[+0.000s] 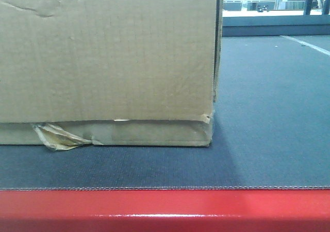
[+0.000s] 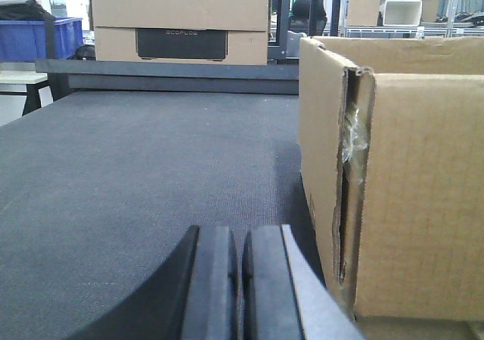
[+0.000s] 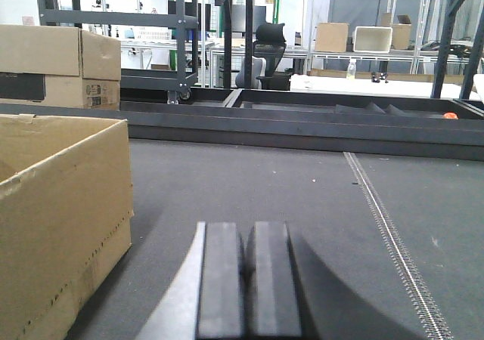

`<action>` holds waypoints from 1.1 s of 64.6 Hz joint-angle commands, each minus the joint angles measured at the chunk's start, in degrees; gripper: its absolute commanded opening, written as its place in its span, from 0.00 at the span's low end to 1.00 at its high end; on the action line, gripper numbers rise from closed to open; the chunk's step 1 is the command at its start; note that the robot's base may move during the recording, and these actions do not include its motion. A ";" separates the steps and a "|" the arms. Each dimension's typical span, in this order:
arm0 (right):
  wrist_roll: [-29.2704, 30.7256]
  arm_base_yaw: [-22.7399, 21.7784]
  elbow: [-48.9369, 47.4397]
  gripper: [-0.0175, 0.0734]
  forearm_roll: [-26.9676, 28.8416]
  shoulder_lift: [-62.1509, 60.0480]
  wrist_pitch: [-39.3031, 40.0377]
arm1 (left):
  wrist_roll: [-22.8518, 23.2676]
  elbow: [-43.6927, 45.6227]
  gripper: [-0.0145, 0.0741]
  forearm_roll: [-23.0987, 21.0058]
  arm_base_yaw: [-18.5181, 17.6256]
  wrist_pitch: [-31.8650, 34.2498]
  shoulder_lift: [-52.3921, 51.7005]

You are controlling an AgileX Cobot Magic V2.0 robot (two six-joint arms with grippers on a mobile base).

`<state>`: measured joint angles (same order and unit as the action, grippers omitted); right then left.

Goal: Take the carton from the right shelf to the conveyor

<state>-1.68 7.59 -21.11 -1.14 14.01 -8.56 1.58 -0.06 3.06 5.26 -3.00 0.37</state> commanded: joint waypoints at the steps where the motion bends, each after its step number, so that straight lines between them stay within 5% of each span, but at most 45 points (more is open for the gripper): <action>1: 0.30 -0.22 0.04 0.12 -0.67 -0.35 1.35 | -0.15 0.06 0.19 -0.32 0.29 0.98 -0.37; 54: 0.30 -0.22 0.04 0.12 -0.67 -0.35 2.27 | -0.15 0.06 0.19 -0.32 0.29 0.98 -0.37; 71: 1.68 -7.50 5.68 0.12 4.88 -1.01 4.42 | -0.15 0.06 0.19 -0.32 0.29 0.98 -0.37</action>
<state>-0.96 2.20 -18.38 1.67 13.87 -6.59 1.54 -0.13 3.06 5.26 -3.00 0.26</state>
